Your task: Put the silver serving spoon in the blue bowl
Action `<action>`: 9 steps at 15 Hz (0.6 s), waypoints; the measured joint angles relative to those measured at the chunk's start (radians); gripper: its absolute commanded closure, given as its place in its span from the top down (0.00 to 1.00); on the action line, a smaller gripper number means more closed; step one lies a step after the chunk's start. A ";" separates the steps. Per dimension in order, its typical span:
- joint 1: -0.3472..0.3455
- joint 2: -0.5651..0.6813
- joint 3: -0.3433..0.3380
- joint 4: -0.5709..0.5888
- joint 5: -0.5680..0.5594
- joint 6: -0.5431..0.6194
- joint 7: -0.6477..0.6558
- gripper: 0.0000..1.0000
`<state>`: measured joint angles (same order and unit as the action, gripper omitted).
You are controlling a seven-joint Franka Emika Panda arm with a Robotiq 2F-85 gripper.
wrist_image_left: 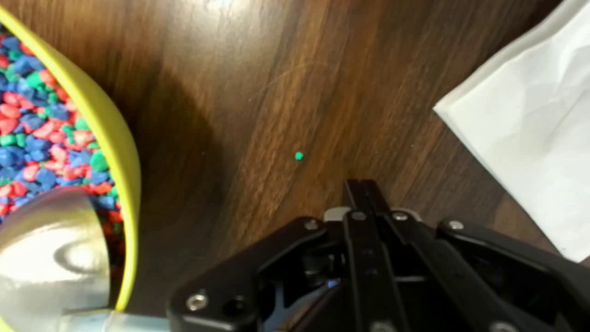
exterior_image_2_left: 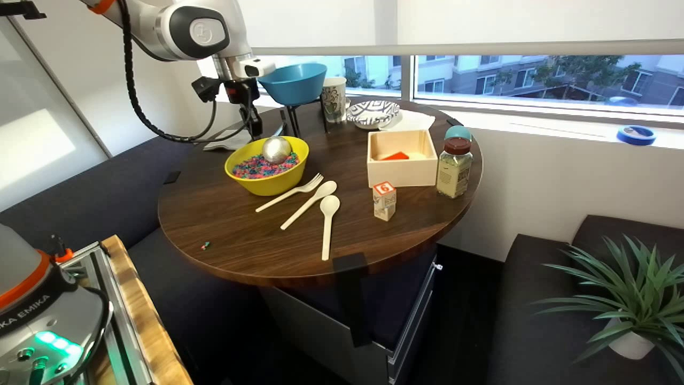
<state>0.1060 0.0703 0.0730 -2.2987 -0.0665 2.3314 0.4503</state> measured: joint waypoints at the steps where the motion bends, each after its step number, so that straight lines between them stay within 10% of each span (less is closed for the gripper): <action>1: 0.001 -0.018 0.000 0.001 -0.021 -0.009 0.014 0.01; 9: 0.000 -0.248 0.016 0.034 -0.021 -0.215 -0.001 0.01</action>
<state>0.1063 -0.1780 0.0889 -2.2646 -0.0870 2.1163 0.4490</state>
